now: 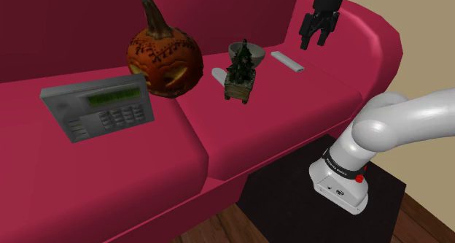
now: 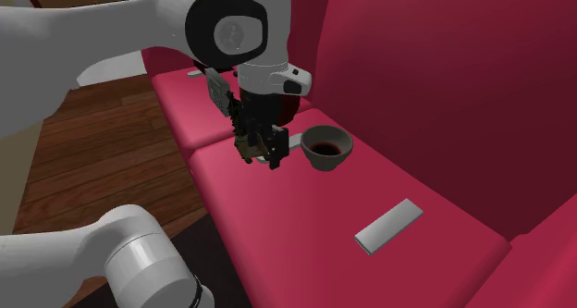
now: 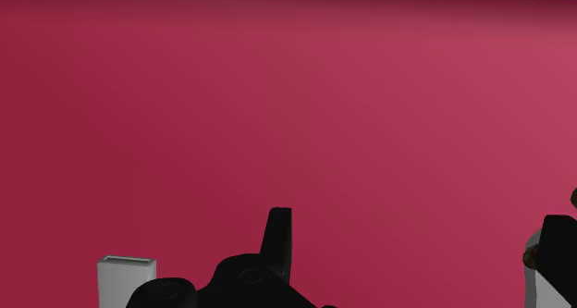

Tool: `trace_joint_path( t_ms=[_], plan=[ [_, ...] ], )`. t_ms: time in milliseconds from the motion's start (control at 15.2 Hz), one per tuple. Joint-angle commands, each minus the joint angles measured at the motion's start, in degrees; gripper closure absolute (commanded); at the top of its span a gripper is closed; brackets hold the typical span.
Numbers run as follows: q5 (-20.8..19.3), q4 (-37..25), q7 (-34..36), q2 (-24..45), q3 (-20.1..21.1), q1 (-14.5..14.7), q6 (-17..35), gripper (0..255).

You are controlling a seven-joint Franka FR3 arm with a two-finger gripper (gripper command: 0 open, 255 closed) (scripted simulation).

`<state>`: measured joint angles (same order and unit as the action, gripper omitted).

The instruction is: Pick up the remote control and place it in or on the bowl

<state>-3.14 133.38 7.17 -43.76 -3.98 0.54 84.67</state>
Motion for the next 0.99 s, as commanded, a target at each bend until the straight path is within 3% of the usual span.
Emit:
trace_joint_path(
  t_ms=[0, 462, 924],
  plan=[
    [0.0, 0.0, 0.0, 0.0, 0.0, 0.0, 0.0, 0],
    [3.3, 1.8, 6.3, 8.7, 4.6, 1.9, 11.8, 0],
    [4.8, -0.4, 12.2, 20.4, 8.9, 3.3, 22.8, 0]
  ],
)
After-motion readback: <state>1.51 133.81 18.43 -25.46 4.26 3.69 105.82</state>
